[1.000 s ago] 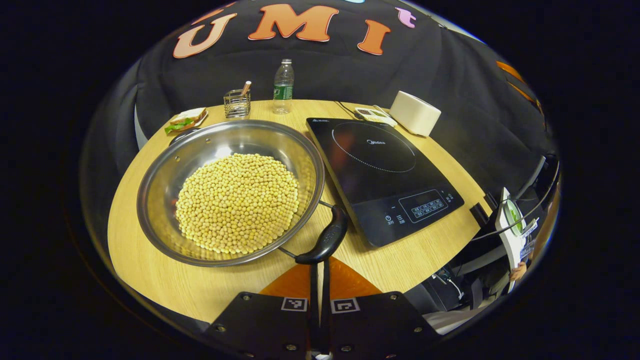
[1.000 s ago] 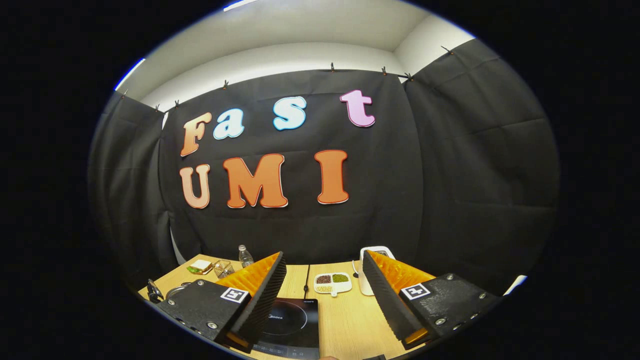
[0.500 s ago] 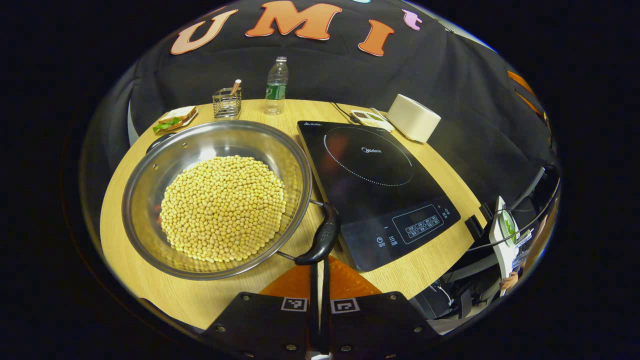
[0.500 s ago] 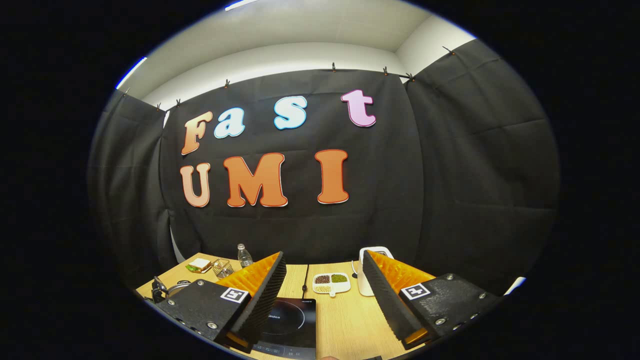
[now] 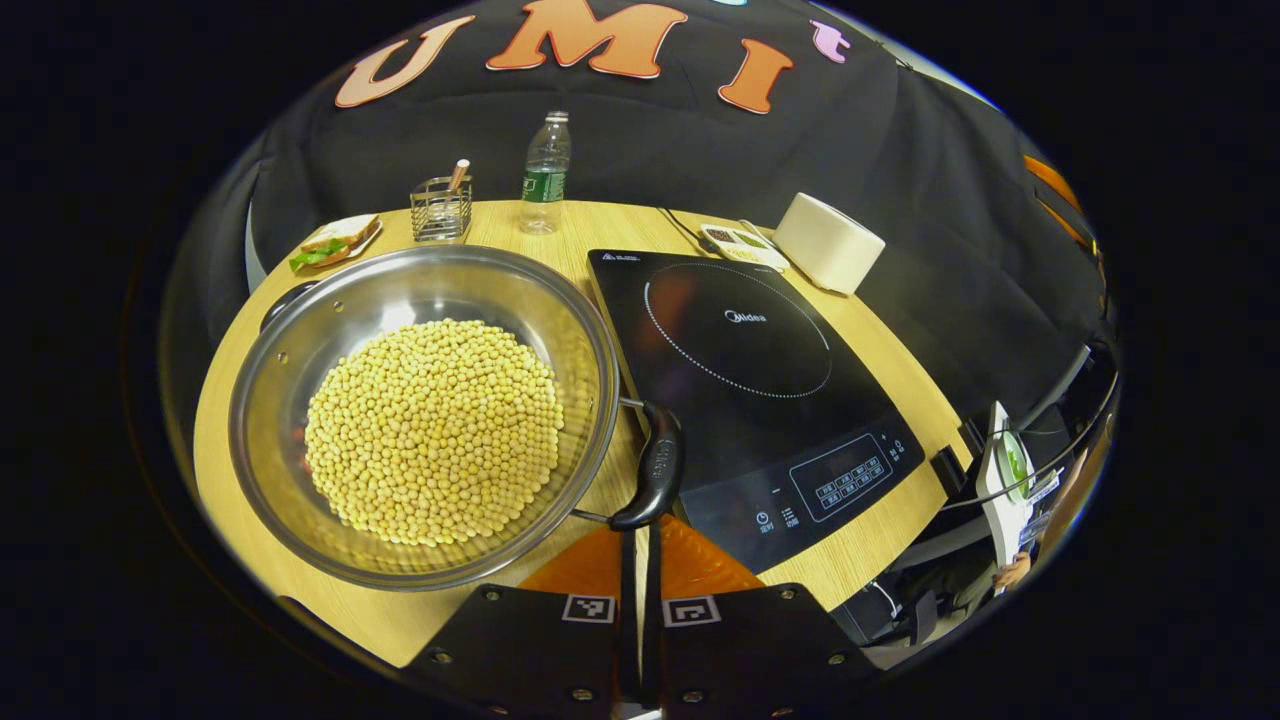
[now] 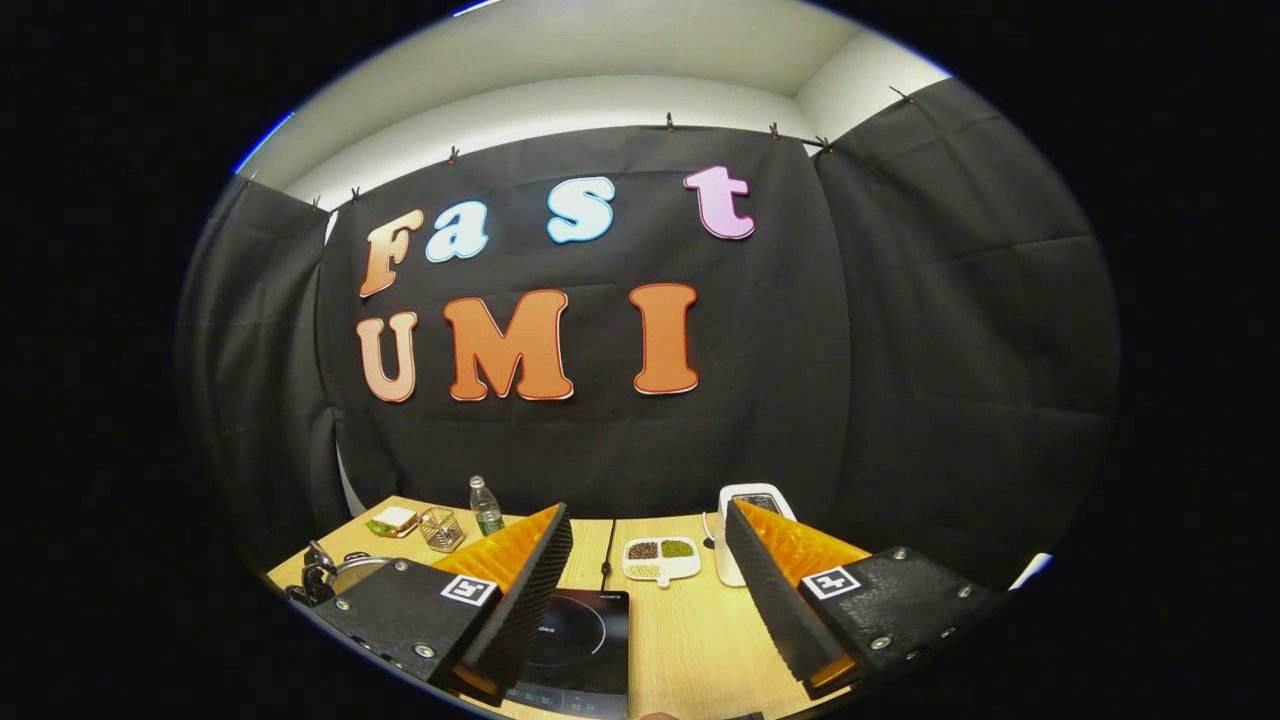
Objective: First push the handle of the pot to place it horizontally, then grasp the pot with both hands and set it on the induction cooktop.
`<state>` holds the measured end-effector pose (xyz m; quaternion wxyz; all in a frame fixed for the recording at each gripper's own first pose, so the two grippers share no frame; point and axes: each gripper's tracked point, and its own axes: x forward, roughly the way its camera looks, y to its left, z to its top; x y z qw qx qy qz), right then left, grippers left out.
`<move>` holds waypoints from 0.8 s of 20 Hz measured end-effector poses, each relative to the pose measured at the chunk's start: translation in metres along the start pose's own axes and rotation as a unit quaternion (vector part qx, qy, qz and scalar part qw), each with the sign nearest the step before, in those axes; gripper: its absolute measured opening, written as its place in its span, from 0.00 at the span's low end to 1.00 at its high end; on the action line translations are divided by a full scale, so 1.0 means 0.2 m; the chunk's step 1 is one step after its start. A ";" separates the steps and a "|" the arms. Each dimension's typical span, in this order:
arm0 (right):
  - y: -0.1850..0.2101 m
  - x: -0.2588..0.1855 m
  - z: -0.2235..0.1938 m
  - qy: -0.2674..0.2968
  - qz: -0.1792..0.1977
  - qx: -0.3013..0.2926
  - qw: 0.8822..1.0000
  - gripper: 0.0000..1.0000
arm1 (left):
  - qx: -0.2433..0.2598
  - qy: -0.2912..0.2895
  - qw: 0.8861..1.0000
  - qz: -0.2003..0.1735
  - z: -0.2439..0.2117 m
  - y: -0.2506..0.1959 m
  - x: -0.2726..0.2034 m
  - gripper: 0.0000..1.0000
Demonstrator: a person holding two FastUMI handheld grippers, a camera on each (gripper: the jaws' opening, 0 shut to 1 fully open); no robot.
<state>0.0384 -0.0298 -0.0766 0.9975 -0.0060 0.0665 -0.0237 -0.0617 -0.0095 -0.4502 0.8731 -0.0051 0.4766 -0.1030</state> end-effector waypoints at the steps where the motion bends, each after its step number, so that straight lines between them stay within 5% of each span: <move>1: 0.00 0.01 0.00 0.001 -0.001 0.000 1.000 0.95 | -0.001 0.000 1.000 -0.002 0.01 0.00 0.01 0.02; 16: -0.05 0.11 -0.07 0.009 -0.015 -0.015 1.000 0.95 | 0.020 0.000 1.000 -0.017 0.16 0.00 0.14 0.02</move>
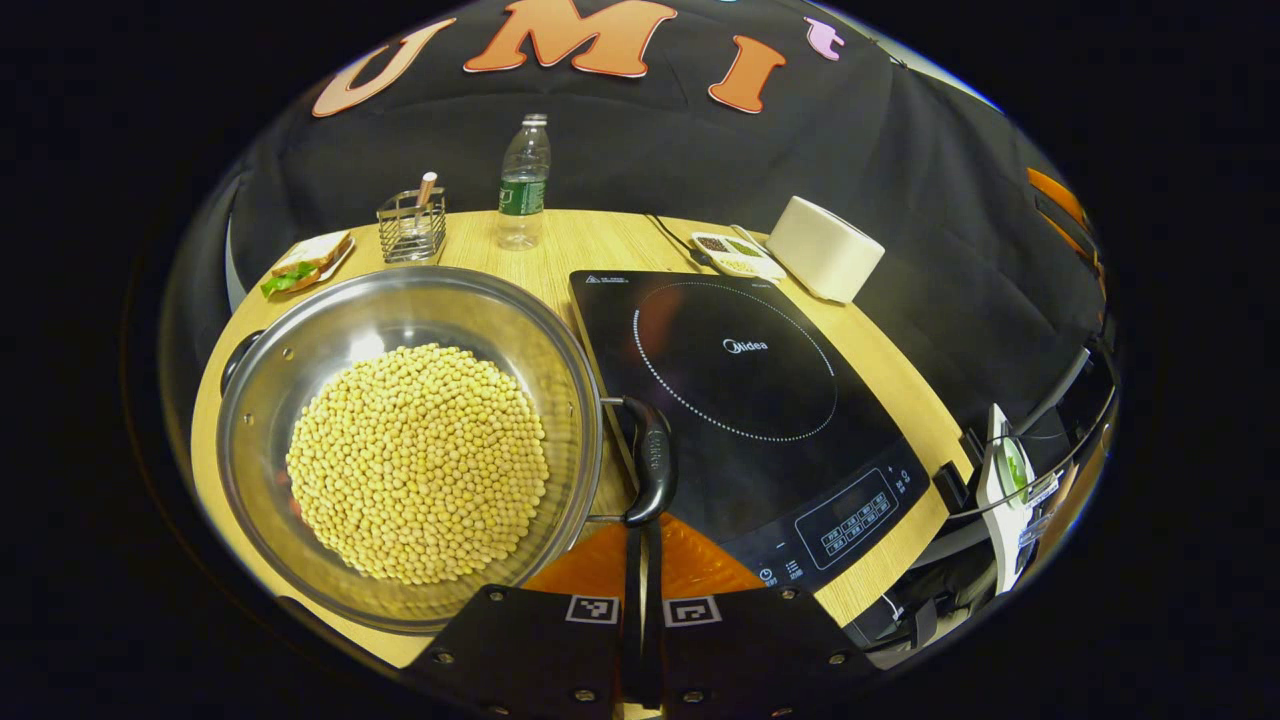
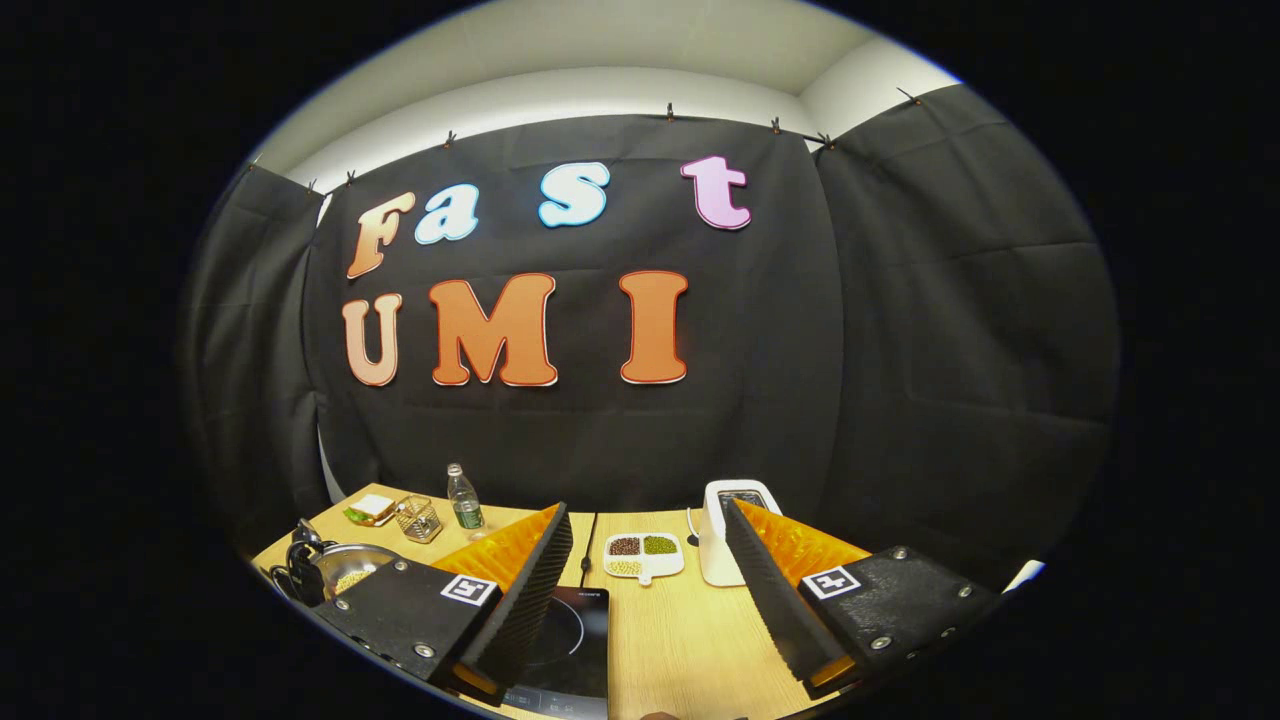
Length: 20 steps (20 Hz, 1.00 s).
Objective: First push the handle of the pot to place it horizontally, then grasp the pot with both hands and set it on the induction cooktop.
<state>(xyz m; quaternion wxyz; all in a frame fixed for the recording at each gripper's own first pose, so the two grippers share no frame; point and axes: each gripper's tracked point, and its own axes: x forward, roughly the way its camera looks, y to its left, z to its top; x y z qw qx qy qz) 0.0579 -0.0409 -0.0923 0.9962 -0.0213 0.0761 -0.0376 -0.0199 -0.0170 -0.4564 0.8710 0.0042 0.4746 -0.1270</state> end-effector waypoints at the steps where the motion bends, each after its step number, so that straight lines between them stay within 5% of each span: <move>1: 0.00 0.01 -0.01 0.001 0.001 0.001 1.000 0.95 | 0.004 0.000 1.000 0.002 0.02 0.00 0.01 0.02; 20: -0.08 0.08 -0.05 0.009 -0.020 0.005 1.000 0.95 | 0.027 -0.007 1.000 -0.002 0.18 0.01 0.13 0.02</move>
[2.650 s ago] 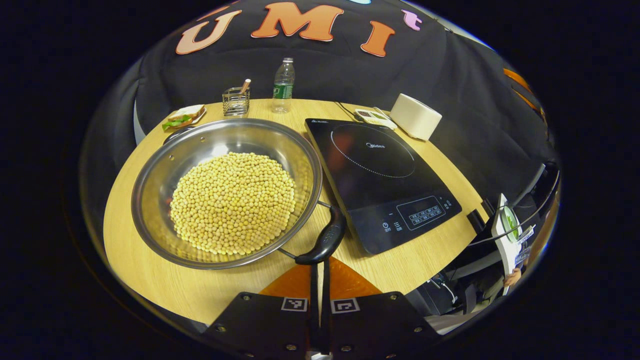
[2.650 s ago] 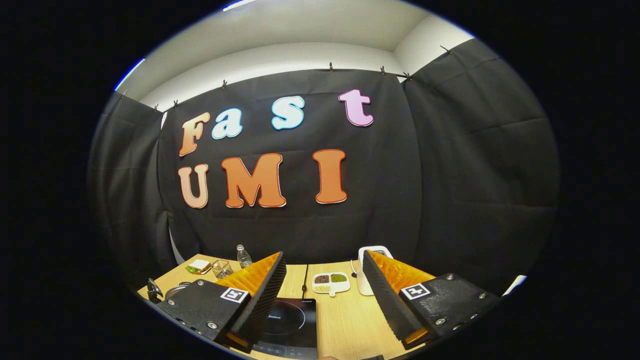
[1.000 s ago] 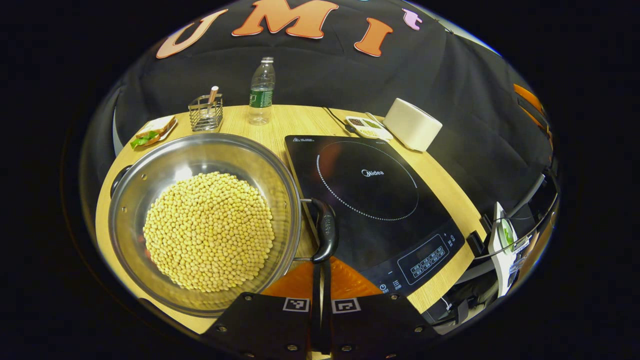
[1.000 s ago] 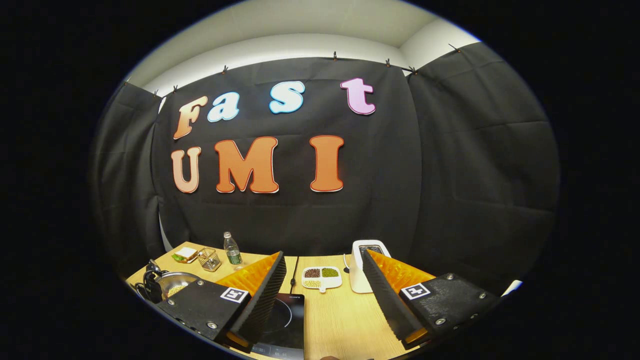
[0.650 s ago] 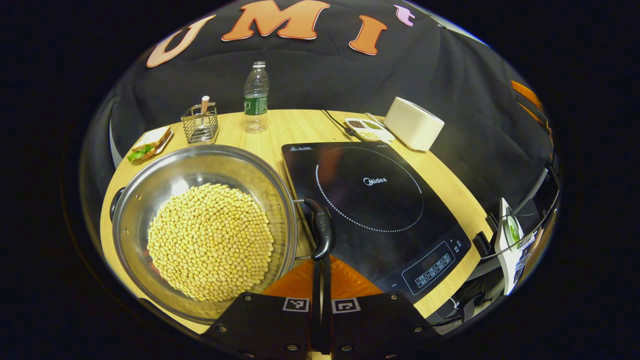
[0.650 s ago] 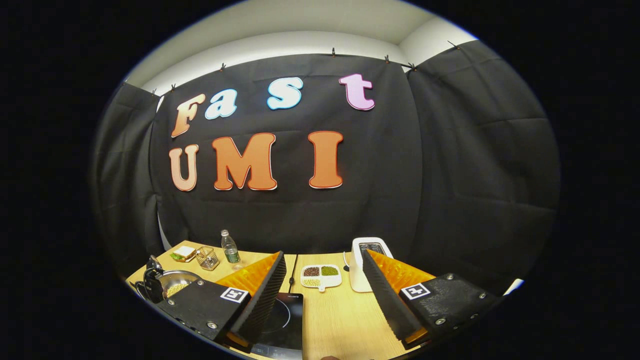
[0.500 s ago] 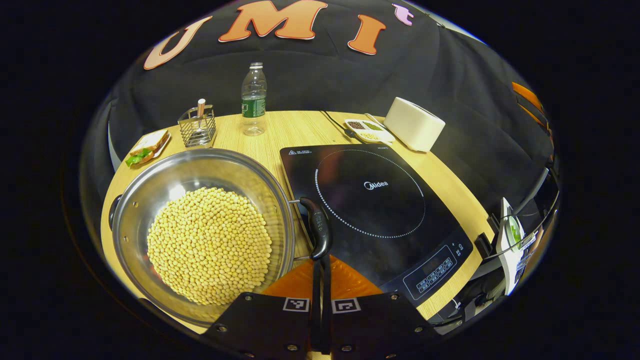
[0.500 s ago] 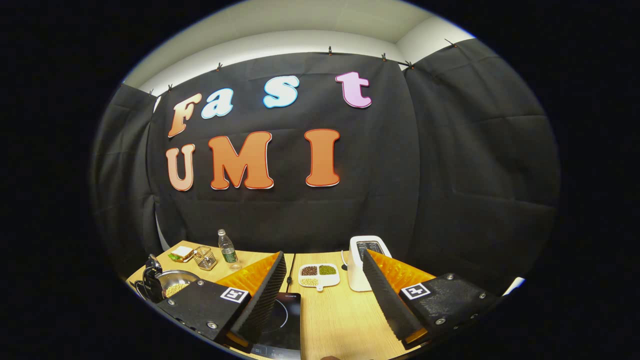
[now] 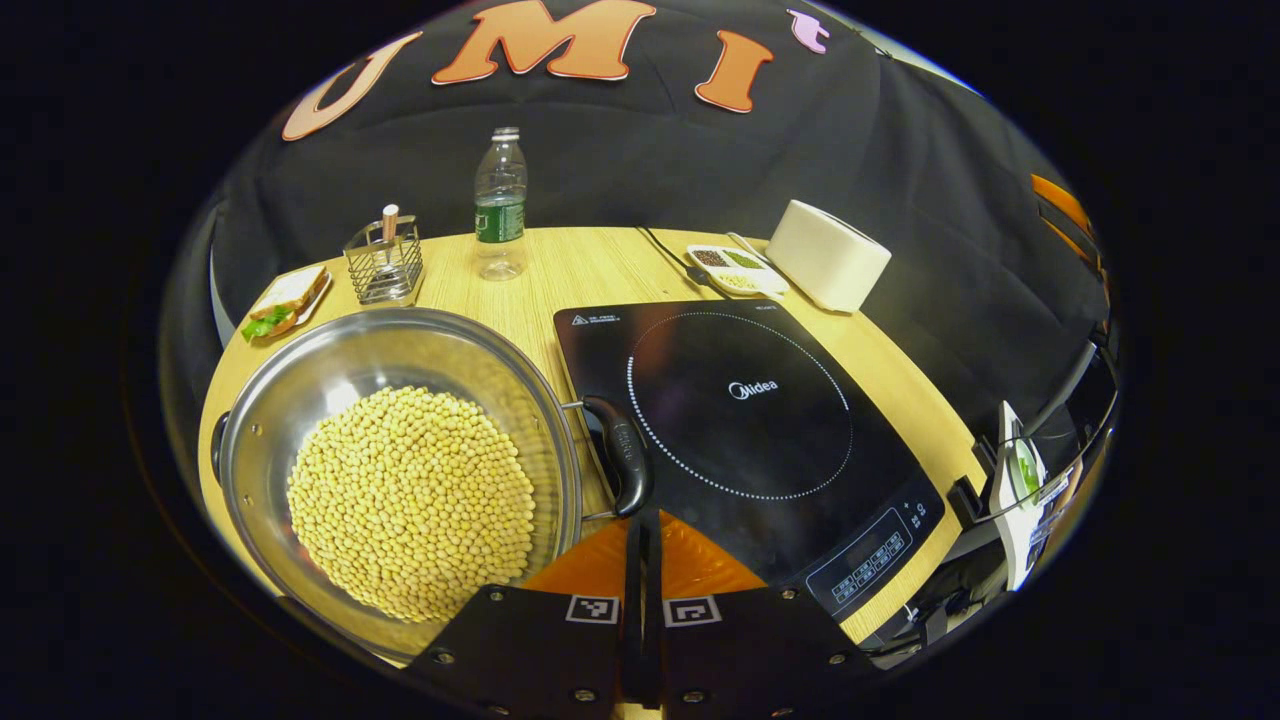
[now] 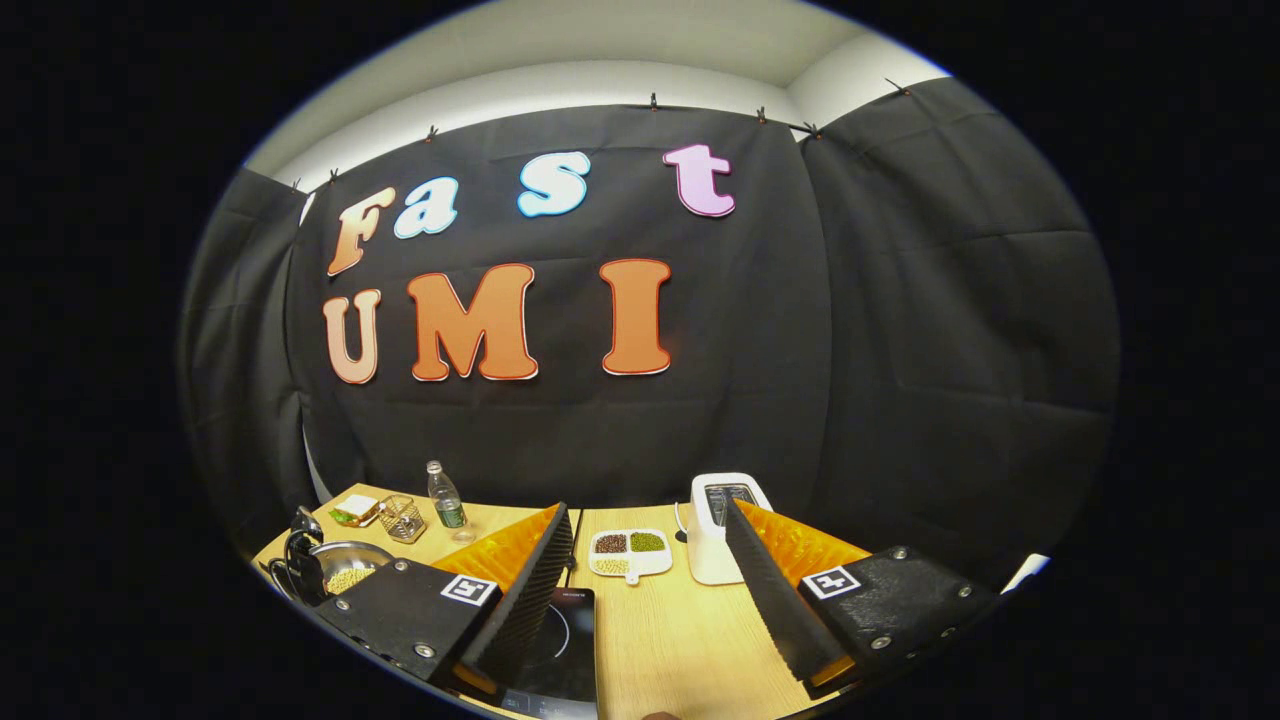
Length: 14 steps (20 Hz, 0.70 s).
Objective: First push the handle of the pot to place it horizontally, then grasp the pot with both hands and set it on the induction cooktop.
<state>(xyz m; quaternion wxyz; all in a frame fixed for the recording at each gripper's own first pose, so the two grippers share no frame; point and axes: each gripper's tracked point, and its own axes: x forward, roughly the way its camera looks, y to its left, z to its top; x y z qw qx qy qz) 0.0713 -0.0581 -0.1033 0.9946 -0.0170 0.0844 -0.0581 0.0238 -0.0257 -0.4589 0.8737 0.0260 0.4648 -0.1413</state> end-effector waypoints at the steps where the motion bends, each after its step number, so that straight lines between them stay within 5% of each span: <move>1: 0.01 0.00 0.00 0.000 0.000 0.000 1.000 0.95 | 0.002 -0.001 1.000 0.000 0.00 0.00 -0.01 0.01; 14: 0.32 -0.11 0.07 -0.016 0.035 -0.017 0.999 0.95 | -0.002 -0.145 0.989 0.007 0.30 0.13 -0.53 0.02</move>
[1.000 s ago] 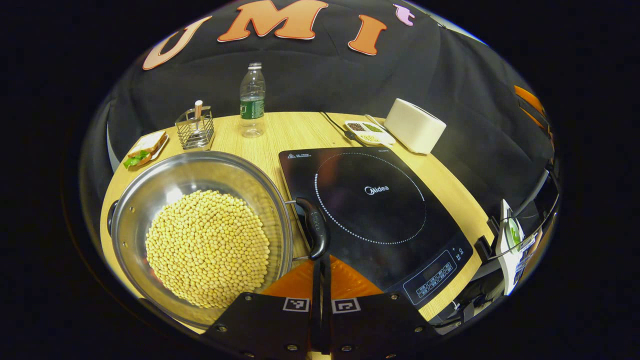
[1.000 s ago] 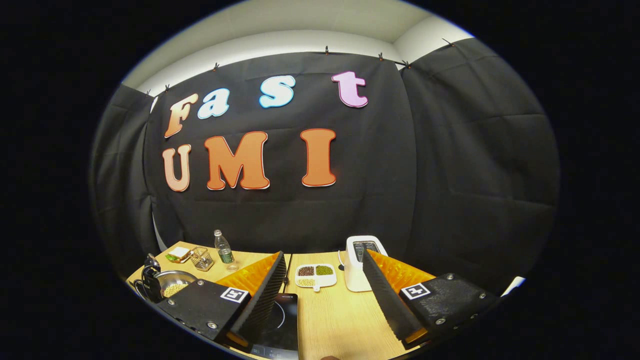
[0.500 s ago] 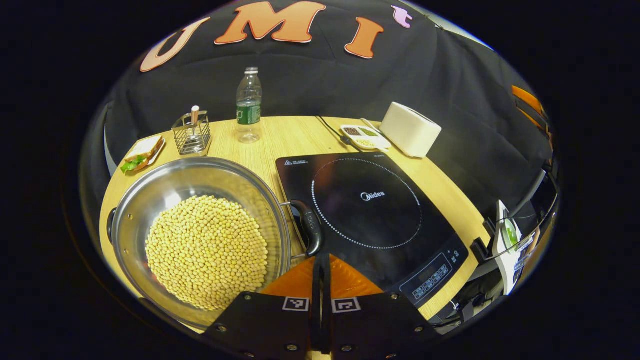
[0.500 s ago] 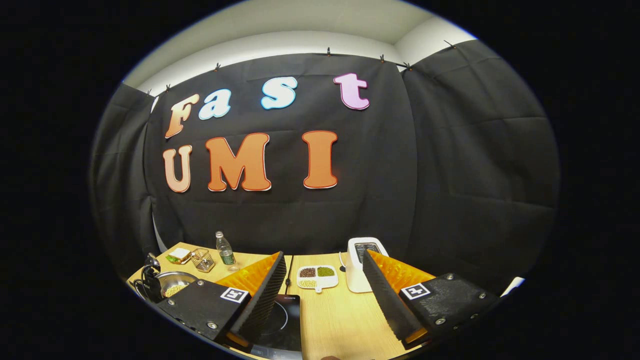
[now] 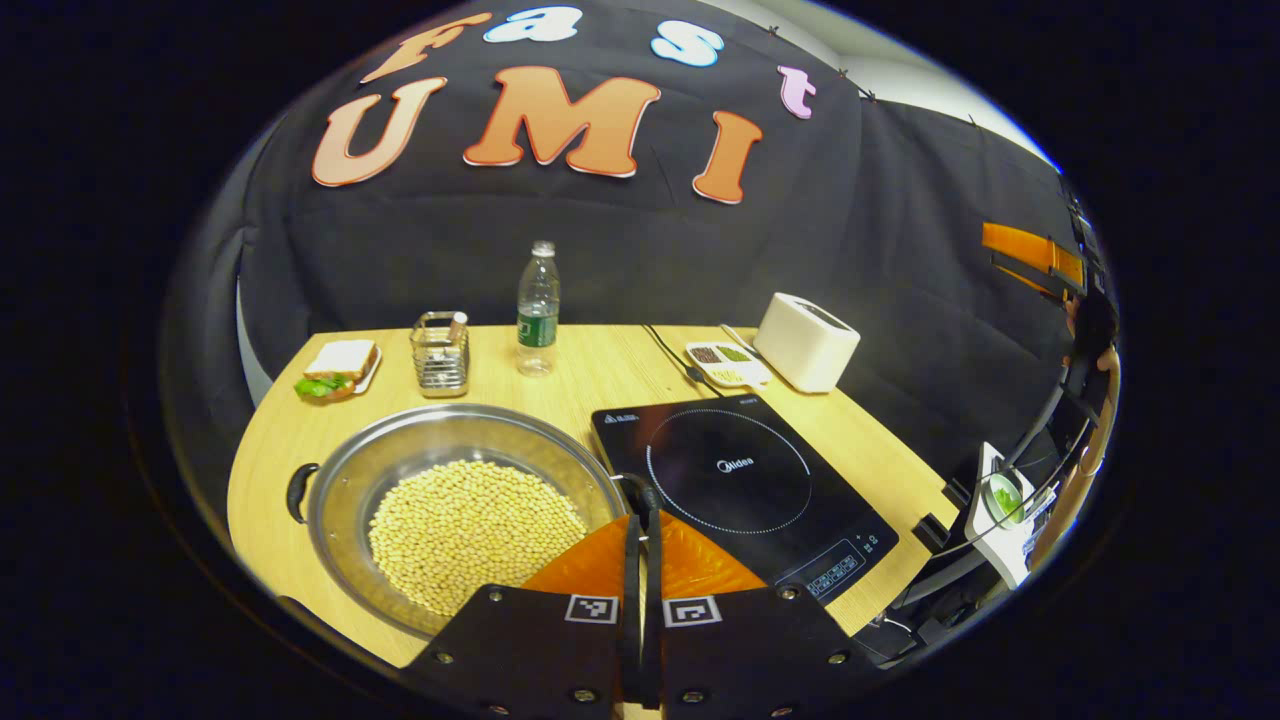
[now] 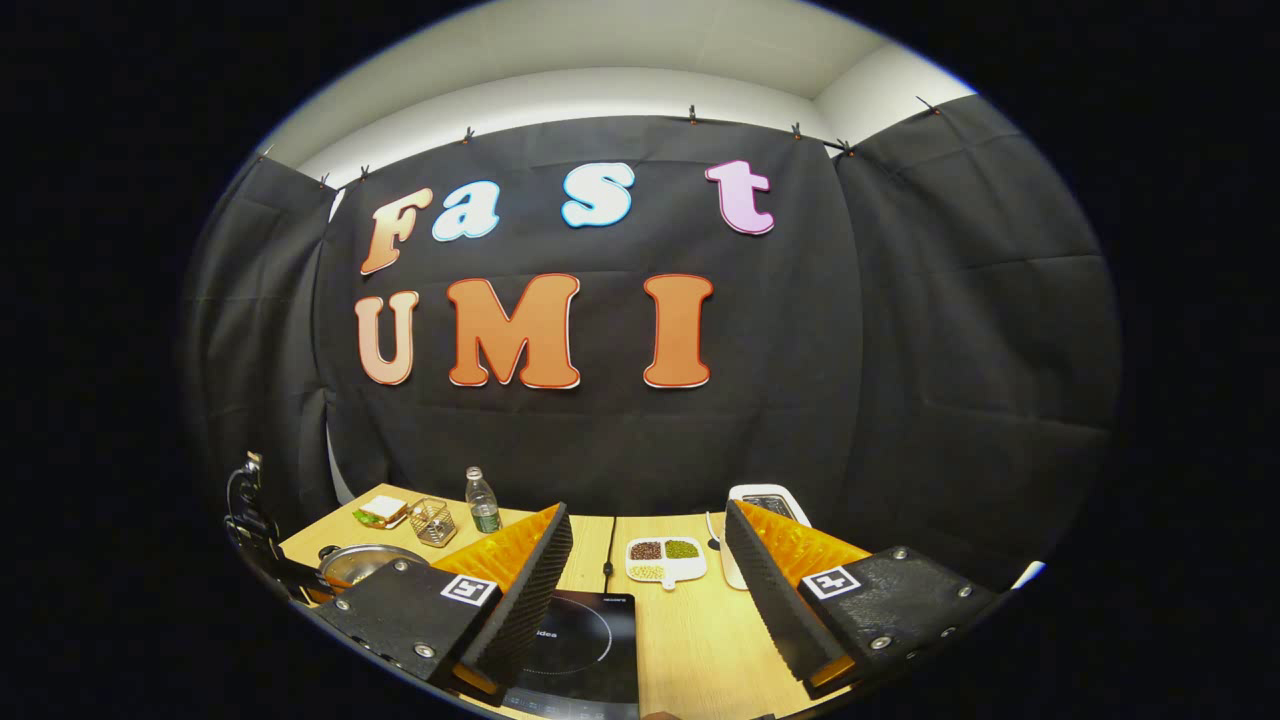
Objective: First push the handle of the pot to place it horizontally, then grasp the pot with both hands and set it on the induction cooktop.
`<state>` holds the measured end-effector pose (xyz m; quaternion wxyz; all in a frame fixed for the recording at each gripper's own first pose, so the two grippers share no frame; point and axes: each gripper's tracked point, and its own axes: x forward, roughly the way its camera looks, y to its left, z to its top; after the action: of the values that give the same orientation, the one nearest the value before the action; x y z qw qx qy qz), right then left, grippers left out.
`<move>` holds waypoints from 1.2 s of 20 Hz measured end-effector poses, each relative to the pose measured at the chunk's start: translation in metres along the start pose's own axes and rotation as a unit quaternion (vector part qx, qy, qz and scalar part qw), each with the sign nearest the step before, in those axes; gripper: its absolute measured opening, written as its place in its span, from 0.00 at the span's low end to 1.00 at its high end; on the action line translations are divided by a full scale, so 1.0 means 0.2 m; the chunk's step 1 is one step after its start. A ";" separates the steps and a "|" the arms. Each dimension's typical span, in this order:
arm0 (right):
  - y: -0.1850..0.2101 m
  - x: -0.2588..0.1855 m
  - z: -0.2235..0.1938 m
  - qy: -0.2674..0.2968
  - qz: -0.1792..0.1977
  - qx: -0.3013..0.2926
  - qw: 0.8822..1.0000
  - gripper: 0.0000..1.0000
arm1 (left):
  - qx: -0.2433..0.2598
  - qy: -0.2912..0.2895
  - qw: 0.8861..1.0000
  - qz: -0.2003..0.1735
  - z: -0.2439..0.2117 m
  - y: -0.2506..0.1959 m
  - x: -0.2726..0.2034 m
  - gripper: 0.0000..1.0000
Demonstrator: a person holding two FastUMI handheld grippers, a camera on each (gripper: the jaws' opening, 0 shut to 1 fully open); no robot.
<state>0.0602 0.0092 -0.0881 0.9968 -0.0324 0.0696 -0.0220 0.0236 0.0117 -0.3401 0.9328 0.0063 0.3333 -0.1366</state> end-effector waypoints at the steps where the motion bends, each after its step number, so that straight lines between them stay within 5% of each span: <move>1: 0.04 -0.01 0.00 -0.001 0.005 0.000 1.000 0.95 | -0.002 -0.013 1.000 0.008 0.03 0.04 -0.03 0.02; 12: 0.42 -0.02 -0.23 0.004 0.038 0.001 0.999 0.95 | 0.003 -0.123 0.987 0.104 0.18 0.53 -0.34 0.02; 19: 0.75 0.04 -0.54 0.044 0.053 0.034 0.997 0.95 | -0.012 -0.147 0.983 0.109 0.15 0.76 -0.39 0.02; 22: 0.91 0.10 -0.69 0.067 0.050 0.020 0.996 0.95 | 0.000 -0.129 0.987 0.096 0.09 0.83 -0.35 0.36; 23: 0.96 0.12 -0.74 0.074 0.048 0.014 0.996 0.95 | 0.010 -0.127 0.987 0.099 0.09 0.86 -0.33 0.38; 24: 1.00 0.14 -0.78 0.080 0.046 0.010 0.996 0.95 | 0.021 -0.128 0.986 0.104 0.07 0.90 -0.33 0.59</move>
<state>0.0738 0.1970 -0.2592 0.9883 -0.0171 0.1501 0.0205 0.0307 0.2009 -0.3026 0.9765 0.0432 0.2061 -0.0454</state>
